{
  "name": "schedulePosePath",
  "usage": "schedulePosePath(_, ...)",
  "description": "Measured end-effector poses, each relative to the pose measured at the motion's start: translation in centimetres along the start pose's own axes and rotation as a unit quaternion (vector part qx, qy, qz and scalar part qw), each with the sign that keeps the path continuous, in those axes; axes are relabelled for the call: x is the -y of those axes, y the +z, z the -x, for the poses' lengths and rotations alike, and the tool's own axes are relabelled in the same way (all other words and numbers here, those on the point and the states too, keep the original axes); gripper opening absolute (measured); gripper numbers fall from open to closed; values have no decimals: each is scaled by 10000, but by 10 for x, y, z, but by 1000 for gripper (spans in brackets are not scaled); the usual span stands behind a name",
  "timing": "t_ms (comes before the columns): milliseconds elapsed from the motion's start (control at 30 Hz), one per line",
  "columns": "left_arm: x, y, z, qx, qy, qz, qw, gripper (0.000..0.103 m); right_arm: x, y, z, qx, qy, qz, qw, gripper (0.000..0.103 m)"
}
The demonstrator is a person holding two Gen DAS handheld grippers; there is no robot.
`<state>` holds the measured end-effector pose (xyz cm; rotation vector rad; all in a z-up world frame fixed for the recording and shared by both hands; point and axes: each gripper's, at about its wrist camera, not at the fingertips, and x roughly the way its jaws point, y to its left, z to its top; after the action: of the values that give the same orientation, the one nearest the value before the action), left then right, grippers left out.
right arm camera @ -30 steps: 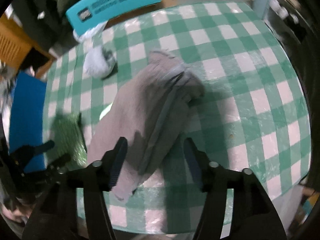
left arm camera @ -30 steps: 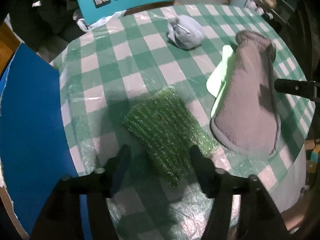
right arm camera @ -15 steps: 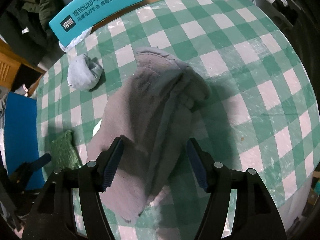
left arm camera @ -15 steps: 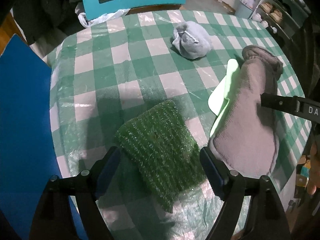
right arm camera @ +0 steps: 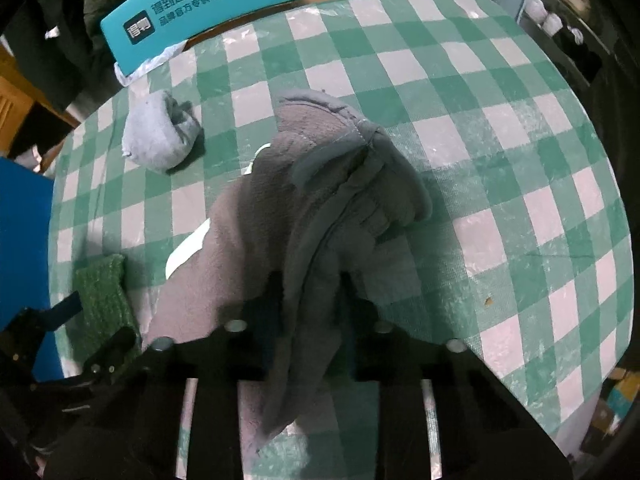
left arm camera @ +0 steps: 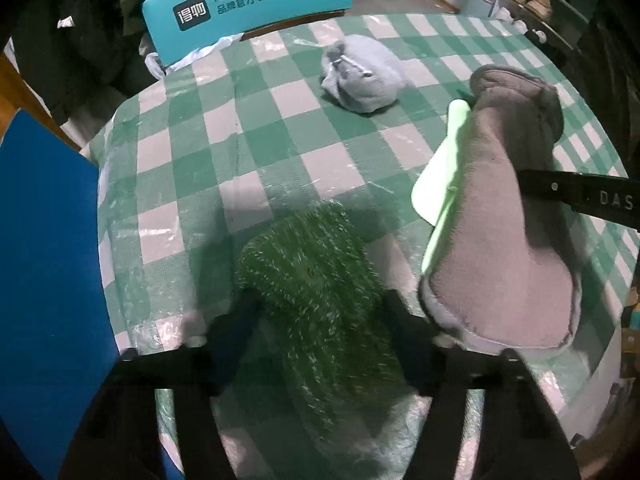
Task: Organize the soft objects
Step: 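Grasp the green glittery scrubber with the left tool while the right tool grasps the grey mitten, then lift and carry the scrubber and mitten over the box with both tools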
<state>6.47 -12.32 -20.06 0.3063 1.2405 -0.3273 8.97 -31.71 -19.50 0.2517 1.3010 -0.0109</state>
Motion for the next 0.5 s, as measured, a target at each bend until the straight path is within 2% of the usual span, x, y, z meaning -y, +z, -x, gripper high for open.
schedulePosePath(67,1,-1,2,-12,-163,-14,9999,25,-4,0,4,74,-22,86,9999,13)
schedulePosePath(133,0,-1,5,-55,-299,53,9995,14,-9,0,10,192,-31,199,9996,11)
schedulePosePath(300,-5,-3,18,78,-245,132,9996,12,-15,-2,32,501,28,365,9981,9)
schedulePosePath(500,-15,-3,45,330,-380,372,9980,12,-29,-4,62,851,54,646,9943,9)
